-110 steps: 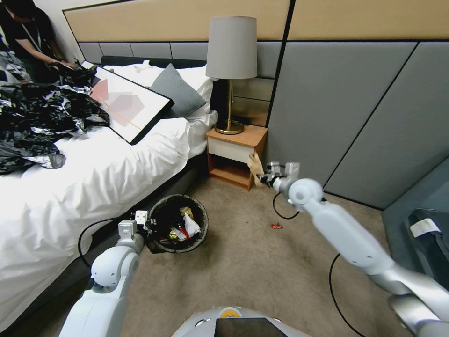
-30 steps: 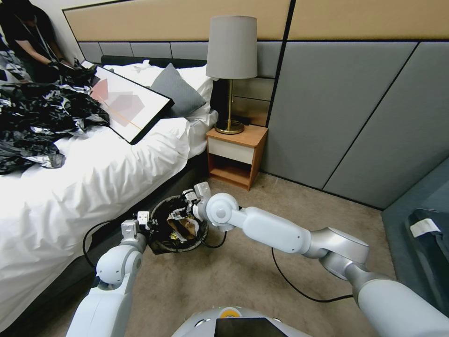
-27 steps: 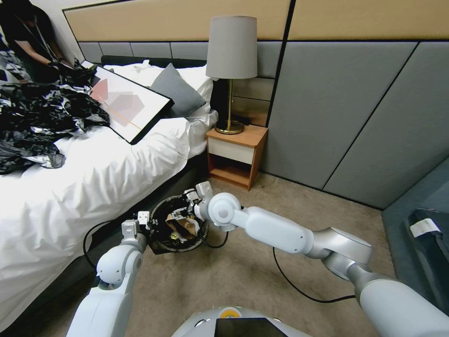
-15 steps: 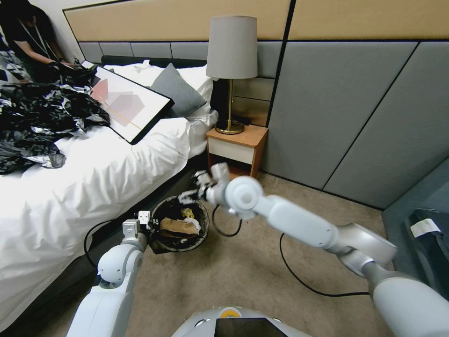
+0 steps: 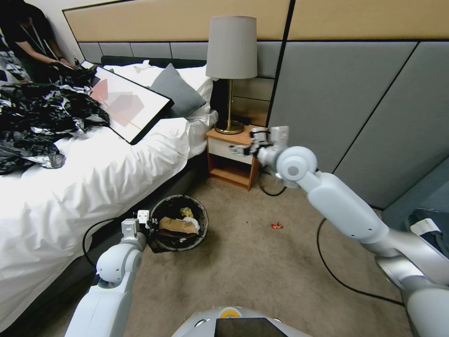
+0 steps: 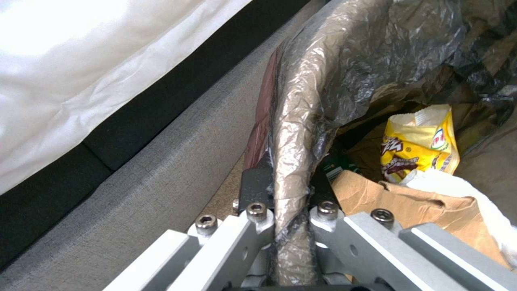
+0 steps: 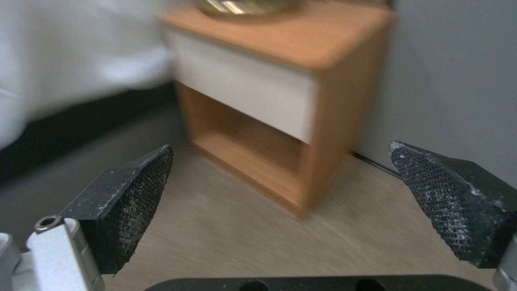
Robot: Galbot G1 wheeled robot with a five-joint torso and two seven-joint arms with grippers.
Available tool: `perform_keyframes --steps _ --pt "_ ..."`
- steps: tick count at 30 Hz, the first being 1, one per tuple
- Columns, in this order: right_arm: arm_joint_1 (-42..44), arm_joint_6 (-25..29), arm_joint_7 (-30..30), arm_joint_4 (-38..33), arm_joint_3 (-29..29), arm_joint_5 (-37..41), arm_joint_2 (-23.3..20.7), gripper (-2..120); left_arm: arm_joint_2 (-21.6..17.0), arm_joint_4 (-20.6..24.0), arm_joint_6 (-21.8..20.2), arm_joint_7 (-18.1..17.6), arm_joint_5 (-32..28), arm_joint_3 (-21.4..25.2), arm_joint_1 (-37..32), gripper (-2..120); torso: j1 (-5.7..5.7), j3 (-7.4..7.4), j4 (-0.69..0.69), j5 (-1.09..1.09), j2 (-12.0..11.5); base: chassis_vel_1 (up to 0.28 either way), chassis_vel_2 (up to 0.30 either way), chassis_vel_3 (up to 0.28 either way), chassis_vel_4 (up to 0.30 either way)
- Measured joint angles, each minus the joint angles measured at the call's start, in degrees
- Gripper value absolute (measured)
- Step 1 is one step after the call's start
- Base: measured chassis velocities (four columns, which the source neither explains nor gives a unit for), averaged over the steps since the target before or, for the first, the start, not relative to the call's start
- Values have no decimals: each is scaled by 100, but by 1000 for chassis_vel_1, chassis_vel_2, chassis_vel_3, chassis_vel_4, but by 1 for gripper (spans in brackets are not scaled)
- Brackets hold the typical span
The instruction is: Pick up the trash bin, then pick up the garbage from the floor and place it into the trash bin.
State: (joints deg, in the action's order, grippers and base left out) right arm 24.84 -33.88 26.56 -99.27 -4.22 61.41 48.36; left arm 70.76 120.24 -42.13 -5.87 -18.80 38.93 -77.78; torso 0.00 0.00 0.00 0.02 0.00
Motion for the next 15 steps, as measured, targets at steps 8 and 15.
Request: perform_keyframes --steps 8,15 --pt "523 299 -376 837 253 -495 117 100 -60 26 0 -3 -38 50 -21 0 0 0 -1 0 0 0 0 0 0" --pt "1003 604 -744 1506 487 -948 325 100 -95 35 0 -4 -53 89 -66 0 0 0 0 -2 0 0 0 0 0"
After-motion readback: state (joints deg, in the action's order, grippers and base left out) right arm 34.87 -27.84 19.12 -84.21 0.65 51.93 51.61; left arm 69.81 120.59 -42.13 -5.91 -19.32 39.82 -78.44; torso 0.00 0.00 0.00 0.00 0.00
